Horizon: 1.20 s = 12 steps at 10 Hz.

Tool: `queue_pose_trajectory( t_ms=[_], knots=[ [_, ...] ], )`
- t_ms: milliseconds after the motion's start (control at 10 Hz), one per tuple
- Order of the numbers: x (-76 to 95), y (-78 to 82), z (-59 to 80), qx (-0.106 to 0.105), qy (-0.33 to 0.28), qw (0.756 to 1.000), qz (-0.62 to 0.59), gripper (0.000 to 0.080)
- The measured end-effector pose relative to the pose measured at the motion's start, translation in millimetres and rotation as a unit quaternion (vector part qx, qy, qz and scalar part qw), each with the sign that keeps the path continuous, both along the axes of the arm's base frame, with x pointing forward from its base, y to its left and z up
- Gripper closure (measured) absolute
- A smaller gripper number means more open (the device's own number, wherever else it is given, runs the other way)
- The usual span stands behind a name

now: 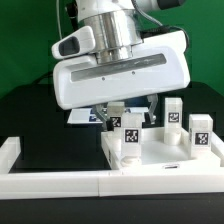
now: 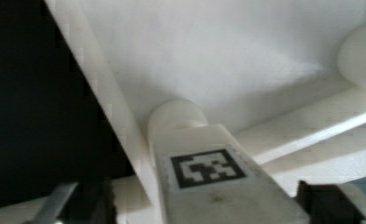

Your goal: Assemble square table

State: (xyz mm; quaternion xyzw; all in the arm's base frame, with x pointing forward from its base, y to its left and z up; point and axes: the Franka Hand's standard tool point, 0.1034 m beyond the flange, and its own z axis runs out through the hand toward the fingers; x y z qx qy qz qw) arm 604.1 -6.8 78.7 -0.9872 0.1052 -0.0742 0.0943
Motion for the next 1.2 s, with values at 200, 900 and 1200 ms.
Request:
queue_pose_trajectory(
  t_ms=[200,900,1200],
  knots=[
    [-0.2,1.4,-0.2,0.011,0.01,0.998,-0.057,0.051],
    [5.3,17.6,-1.4,0.091,0.068,0.894,-0.433,0.0509],
    [10.6,21.8,-2.9,0.139,0.109,0.807,-0.563,0.0508]
  ],
)
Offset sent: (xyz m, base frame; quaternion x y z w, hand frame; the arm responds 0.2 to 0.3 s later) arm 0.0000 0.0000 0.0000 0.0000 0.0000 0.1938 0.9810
